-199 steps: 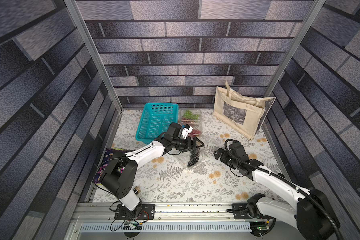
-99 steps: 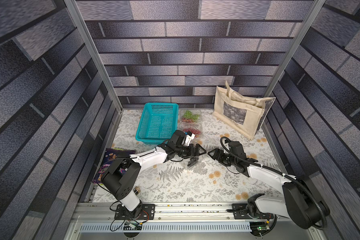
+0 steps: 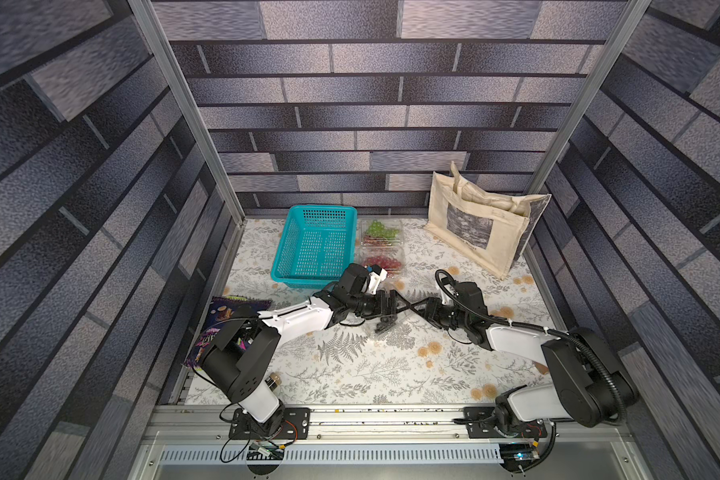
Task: Pack grapes into containers
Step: Close the packing box at the center of the board.
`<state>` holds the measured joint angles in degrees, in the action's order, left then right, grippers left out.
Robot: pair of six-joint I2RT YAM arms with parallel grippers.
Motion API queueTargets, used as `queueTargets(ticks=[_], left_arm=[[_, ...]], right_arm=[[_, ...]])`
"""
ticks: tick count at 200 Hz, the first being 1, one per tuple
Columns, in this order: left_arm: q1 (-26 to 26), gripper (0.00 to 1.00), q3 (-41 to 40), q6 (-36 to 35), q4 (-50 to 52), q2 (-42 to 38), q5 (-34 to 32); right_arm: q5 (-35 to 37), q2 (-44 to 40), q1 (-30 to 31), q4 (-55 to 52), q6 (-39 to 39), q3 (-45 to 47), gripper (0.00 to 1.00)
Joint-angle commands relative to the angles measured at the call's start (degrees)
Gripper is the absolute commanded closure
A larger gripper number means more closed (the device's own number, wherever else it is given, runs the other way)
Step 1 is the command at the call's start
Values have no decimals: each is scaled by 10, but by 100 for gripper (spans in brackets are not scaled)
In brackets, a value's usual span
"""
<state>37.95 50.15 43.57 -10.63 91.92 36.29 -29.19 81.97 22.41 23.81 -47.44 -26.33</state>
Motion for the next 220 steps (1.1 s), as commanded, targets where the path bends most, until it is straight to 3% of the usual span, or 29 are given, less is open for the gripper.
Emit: queueTargets(ticks=[1, 41, 220], left_arm=[[3, 0, -15, -8, 14, -14, -17], [3, 0, -21, -11, 15, -13, -21], [2, 0, -24, -20, 25, -7, -28]], right_arm=[[-19, 18, -2, 45, -9, 14, 56], [-28, 34, -3, 76, -17, 27, 62], [-95, 5, -93, 151, -46, 92, 57]])
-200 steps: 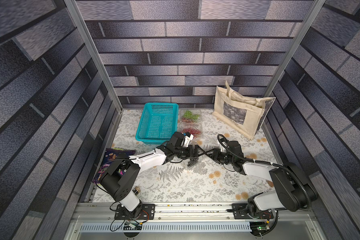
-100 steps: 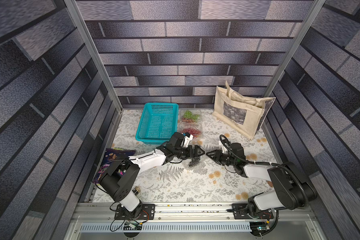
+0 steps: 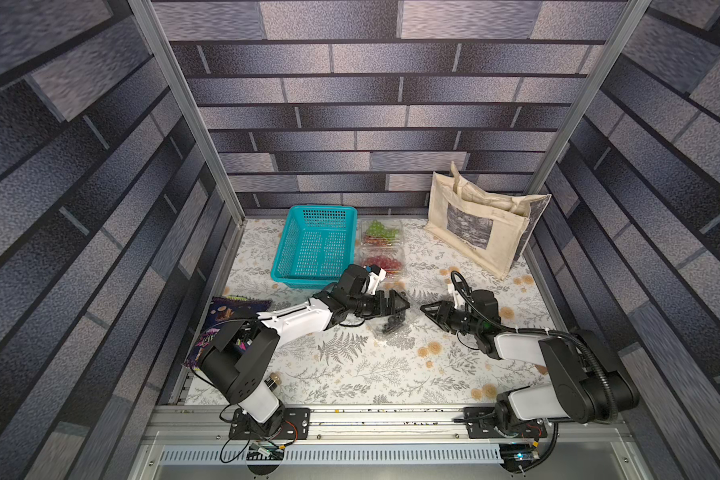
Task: Pack grapes into containers
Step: Close the packing box at the center of the board.
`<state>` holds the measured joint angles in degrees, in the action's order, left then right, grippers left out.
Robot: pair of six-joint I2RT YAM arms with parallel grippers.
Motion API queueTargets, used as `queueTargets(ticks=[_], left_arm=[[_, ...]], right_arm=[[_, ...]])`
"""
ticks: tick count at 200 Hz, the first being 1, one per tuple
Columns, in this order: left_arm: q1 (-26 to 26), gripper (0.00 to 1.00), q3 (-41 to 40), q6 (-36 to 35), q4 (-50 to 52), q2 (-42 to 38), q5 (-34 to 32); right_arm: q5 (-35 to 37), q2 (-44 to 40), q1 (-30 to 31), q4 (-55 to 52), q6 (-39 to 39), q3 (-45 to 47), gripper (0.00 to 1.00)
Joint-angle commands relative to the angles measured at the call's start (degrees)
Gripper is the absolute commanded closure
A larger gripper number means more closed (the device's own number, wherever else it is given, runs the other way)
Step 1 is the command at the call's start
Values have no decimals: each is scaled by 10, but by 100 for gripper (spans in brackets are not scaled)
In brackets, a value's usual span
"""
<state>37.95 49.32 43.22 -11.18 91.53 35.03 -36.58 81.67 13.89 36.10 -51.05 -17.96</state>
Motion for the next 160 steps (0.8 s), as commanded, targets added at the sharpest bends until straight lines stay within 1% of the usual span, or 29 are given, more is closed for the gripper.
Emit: queueTargets(ticks=[1, 12, 58, 122, 160], left_arm=[[2, 0, -16, -16, 31, -3, -15], [2, 0, -14, -16, 31, -2, -15], [4, 0, -14, -17, 29, 3, -15], [4, 0, -12, -17, 27, 7, -15], [5, 0, -13, -16, 25, 10, -15]], right_arm=[[-21, 9, -8, 30, -11, 9, 57], [-23, 9, -11, 47, -17, 13, 57], [-33, 28, -11, 46, -13, 6, 60], [-54, 70, -11, 101, -33, 7, 67], [-65, 89, -10, 138, -49, 13, 69]])
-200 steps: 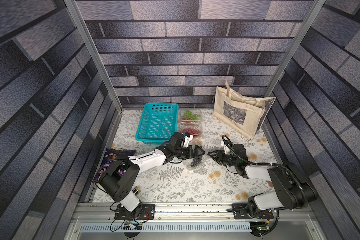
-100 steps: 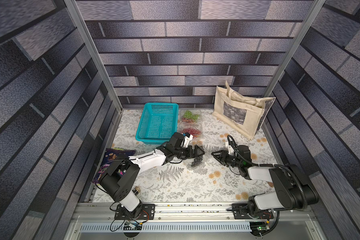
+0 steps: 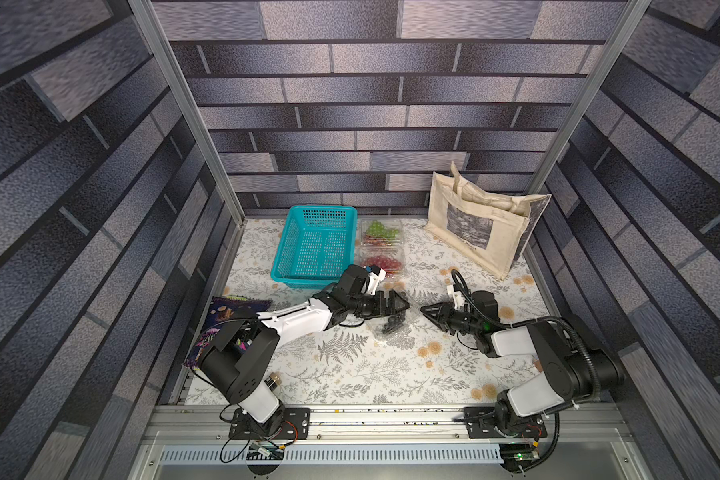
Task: Pack grapes into containers
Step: Close the packing box at the center of the board.
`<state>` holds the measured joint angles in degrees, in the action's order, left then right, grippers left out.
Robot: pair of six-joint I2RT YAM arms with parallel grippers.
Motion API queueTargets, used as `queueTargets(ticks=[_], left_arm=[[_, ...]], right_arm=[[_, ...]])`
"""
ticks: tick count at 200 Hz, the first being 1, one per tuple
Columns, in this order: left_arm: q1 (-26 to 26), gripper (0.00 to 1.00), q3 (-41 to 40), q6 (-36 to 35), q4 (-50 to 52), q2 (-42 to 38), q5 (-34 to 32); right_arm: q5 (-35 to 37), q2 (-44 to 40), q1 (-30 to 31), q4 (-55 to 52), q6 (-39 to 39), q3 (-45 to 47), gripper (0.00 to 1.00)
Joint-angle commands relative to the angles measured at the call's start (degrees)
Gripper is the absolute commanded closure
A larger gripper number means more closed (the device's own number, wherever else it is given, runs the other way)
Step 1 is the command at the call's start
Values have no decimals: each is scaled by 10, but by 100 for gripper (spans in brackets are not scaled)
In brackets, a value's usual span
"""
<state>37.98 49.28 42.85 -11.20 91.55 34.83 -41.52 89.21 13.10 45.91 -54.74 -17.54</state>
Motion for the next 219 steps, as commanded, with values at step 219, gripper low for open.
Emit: queueTargets(ticks=[219], left_arm=[[6, 0, 0, -21, 30, 28, -12]], right_arm=[[-36, 67, 14, 135, -36, 37, 83]])
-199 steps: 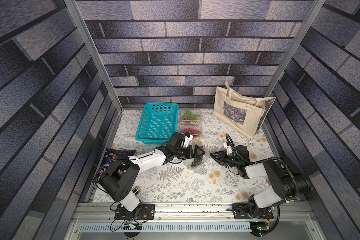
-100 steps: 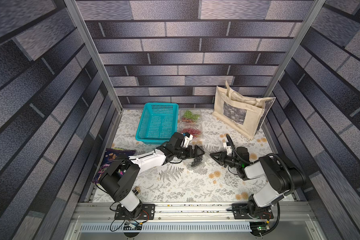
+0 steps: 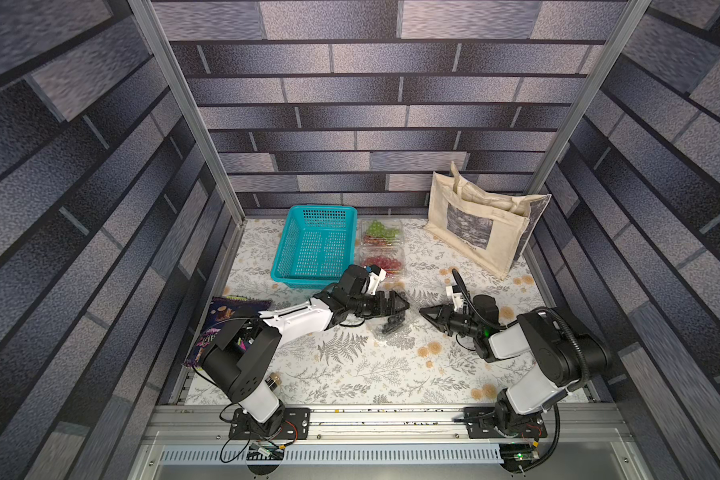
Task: Pack grapes into containers
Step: Close the packing box at the center of the board, then adjust the packing box at the center of the board.
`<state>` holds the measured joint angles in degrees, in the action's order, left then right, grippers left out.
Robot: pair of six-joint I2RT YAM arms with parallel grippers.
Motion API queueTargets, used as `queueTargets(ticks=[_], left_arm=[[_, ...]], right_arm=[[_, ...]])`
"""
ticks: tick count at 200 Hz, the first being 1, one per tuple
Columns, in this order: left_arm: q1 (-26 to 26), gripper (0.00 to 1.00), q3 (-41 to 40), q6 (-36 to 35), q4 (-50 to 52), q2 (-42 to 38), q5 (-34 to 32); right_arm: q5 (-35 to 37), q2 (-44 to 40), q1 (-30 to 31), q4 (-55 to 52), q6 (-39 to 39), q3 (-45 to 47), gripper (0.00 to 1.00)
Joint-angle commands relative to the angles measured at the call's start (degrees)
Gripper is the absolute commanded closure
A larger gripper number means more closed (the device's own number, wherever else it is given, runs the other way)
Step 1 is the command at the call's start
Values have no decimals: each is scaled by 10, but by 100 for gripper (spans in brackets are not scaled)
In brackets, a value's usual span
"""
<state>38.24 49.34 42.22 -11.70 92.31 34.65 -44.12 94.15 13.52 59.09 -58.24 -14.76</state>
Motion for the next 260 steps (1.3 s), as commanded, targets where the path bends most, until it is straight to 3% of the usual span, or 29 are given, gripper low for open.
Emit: queueTargets(ticks=[1, 73, 125, 153, 175, 200, 260], left_arm=[[3, 0, -1, -14, 35, 20, -10], [1, 0, 3, -18, 44, 15, -11], [-59, 0, 71, -94, 215, -102, -60], [-88, 0, 33, -78, 258, -192, -112], [-94, 0, -39, -21, 232, -241, -119], [-63, 0, -109, 36, 162, -251, -128], [-16, 0, -121, 105, 69, -173, -167]], right_arm=[[-10, 18, 10, 4, -2, 10, 83], [-3, 45, 17, 35, -13, 12, 94], [11, -2, 17, 8, -23, 1, 72], [16, -46, 17, -38, -15, -10, 56], [18, -78, 16, -89, 7, -25, 45], [27, -107, 16, -185, 56, -53, 34], [52, -149, 22, -371, 153, -119, 9]])
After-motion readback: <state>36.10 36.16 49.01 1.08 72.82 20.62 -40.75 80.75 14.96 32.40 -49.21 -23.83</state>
